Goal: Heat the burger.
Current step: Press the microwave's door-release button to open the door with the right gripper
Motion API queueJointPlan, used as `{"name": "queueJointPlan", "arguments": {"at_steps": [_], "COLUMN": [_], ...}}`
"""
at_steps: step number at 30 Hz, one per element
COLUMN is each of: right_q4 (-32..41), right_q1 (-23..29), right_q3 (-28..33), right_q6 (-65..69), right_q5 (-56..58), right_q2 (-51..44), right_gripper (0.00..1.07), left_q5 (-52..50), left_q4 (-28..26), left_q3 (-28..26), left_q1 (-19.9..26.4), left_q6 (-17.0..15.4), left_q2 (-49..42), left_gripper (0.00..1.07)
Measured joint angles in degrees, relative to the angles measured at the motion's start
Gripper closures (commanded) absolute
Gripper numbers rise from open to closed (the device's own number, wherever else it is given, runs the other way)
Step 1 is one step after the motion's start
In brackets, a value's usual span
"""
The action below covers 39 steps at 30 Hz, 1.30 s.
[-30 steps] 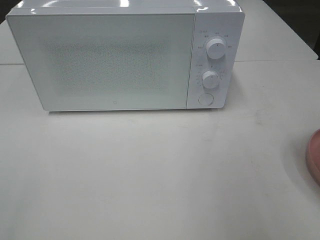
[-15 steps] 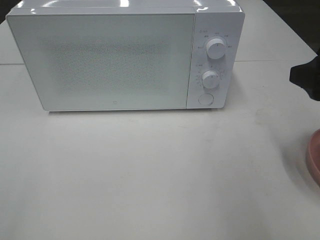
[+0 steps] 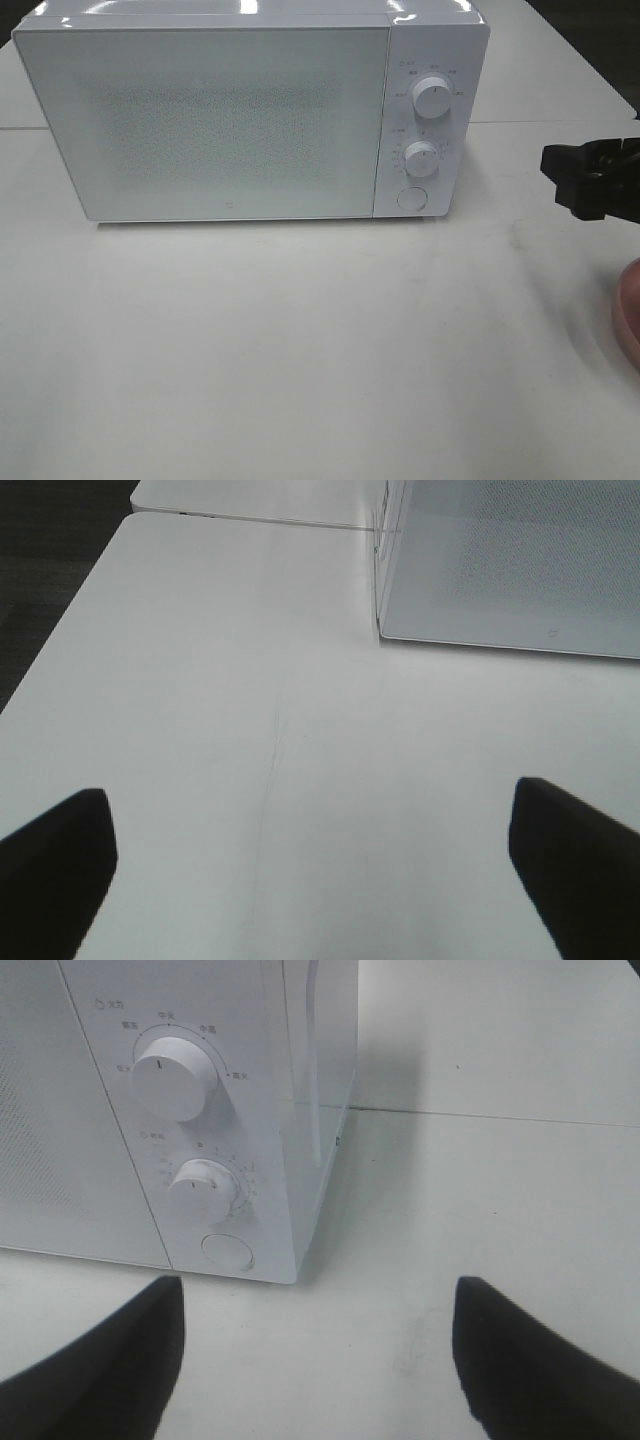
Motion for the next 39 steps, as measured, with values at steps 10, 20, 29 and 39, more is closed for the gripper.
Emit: {"name": "queueJointPlan", "arguments": {"at_steps": [10, 20, 29, 39], "right_q4": [9.05, 25.32, 35.41, 38.73], "right_q1": [2.69, 12.66, 21.72, 30.02], "right_q3": [3.04, 4.87, 4.87, 4.98], "right_q6": [-6.02, -20.4, -26.53, -25.67], "right_q5": [-7.56, -13.81, -24.58, -36.84], "right_q2": [0.52, 0.52, 9.51, 18.96], "right_gripper": [0.35, 0.35, 0.35, 0.35], "left_q5": [0.0, 0.0, 0.0, 0.0], "left_q4": [0.0, 0.06, 0.06, 0.06], "left_q3": [0.0, 0.0, 0.0, 0.0], "left_q1": [0.0, 0.0, 0.0, 0.0], "left_q6": [0.0, 0.0, 0.0, 0.0], "left_q2": [0.0, 0.0, 0.0, 0.0], "left_gripper": [0.07, 0.07, 0.07, 0.07]}}
